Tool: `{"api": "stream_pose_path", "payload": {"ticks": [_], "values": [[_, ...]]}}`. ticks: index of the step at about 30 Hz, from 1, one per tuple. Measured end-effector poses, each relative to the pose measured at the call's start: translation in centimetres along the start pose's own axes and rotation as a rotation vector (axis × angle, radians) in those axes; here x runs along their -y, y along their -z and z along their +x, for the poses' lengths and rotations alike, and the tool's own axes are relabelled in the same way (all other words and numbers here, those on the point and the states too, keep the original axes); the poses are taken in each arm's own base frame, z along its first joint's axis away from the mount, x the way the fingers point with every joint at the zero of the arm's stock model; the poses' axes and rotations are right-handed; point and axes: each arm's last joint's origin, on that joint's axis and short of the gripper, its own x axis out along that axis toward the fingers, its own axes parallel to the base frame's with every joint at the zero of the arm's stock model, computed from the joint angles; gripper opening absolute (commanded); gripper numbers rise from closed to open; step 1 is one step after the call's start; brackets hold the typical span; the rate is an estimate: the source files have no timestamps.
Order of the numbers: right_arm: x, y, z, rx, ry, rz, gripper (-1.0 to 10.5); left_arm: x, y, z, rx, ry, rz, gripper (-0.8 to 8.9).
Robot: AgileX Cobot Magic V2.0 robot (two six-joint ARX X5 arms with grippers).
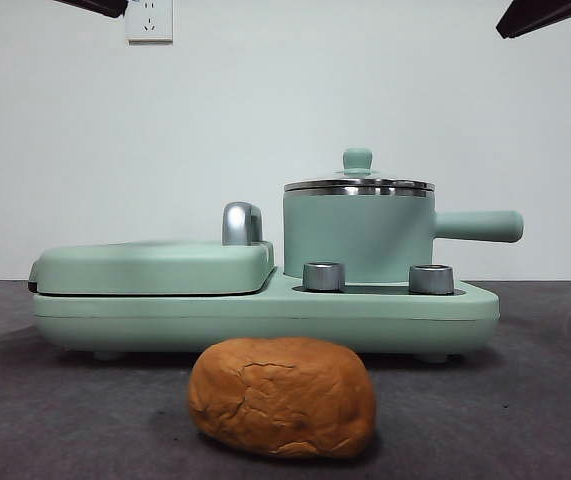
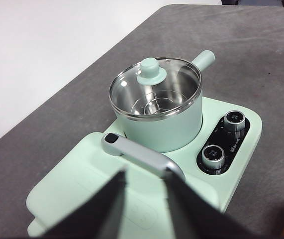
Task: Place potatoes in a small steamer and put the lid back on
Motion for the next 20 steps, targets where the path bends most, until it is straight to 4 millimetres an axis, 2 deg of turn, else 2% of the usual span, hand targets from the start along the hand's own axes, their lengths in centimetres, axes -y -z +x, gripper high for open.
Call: {"api": "stream_pose_path", "payload": {"ticks": [5,11,15,20], "values": [[0.0,0.0,0.0,-0.002,-0.001,0.001,2.3,0.1,-0.1,0.1,0.003,0.004,0.001,2.88],[0.0,0.0,0.0,-0.002,-0.001,0.001,2.3,-0.1,-0.4,1.0,0.041,0.006,0.019,2.94],[0.0,0.0,0.0,-0.002,-0.001,0.001,2.3,-0.6,-0.5,3.1,0.069,-0.016,-0.011,2.94],[0.0,0.0,0.0,-0.002,-0.001,0.005,2.3,-1.0,-0.2,6.6,0.106,-0.038,-0.071,2.94]]}}
